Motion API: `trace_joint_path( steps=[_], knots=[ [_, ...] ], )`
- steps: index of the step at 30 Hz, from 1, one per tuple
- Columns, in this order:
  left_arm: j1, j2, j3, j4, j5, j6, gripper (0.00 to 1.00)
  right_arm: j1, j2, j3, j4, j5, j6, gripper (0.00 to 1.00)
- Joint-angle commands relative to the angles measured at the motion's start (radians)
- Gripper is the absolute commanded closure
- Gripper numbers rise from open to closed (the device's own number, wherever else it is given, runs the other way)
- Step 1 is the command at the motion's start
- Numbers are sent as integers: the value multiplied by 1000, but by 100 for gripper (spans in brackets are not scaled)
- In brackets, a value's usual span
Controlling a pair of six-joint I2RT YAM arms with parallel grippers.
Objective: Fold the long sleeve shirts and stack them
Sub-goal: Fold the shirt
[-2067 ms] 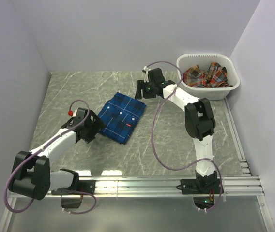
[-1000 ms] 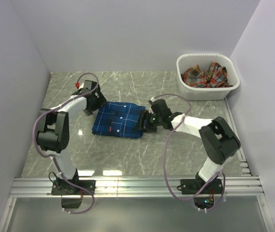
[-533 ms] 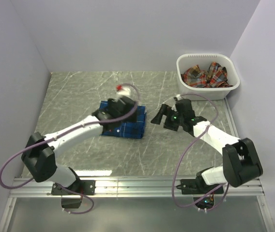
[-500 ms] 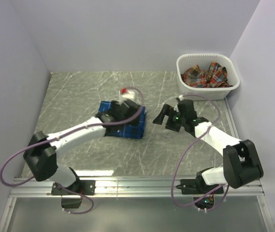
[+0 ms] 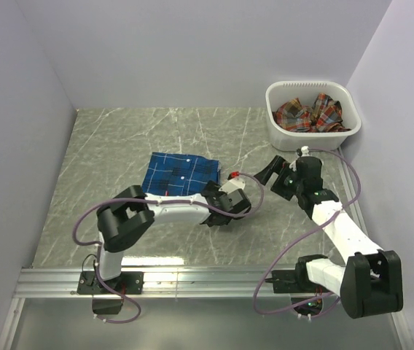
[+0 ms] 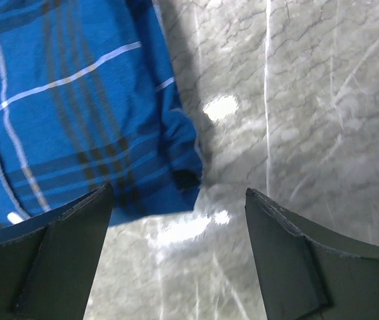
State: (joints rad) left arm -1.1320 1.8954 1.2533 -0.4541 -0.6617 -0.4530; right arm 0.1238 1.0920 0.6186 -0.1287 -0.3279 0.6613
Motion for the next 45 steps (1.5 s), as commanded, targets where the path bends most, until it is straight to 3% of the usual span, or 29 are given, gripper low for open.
trace_joint_path(
  steps=[1,9,15,22,27,31,37,45],
  knots=[
    [-15,51,54,-3,-85,7,14,-15,-14,-31,9,-17,0,0],
    [-17,132,63,-24,-185,-12,22,-23,8,-49,50,-51,17,2],
    [-17,163,58,-35,-181,-30,42,-23,26,-62,87,-56,38,2],
    [-9,128,44,-32,-171,-46,99,-21,130,-69,214,-140,109,2],
    [15,33,3,6,-90,-61,100,25,264,-86,405,-241,257,1],
    [49,-31,-31,32,11,-72,100,111,357,-80,585,-217,362,0],
    [78,-107,-81,69,103,-84,100,229,538,2,725,-181,477,0],
    [94,-136,-104,86,157,-107,99,295,743,73,880,-172,604,1]
  ],
)
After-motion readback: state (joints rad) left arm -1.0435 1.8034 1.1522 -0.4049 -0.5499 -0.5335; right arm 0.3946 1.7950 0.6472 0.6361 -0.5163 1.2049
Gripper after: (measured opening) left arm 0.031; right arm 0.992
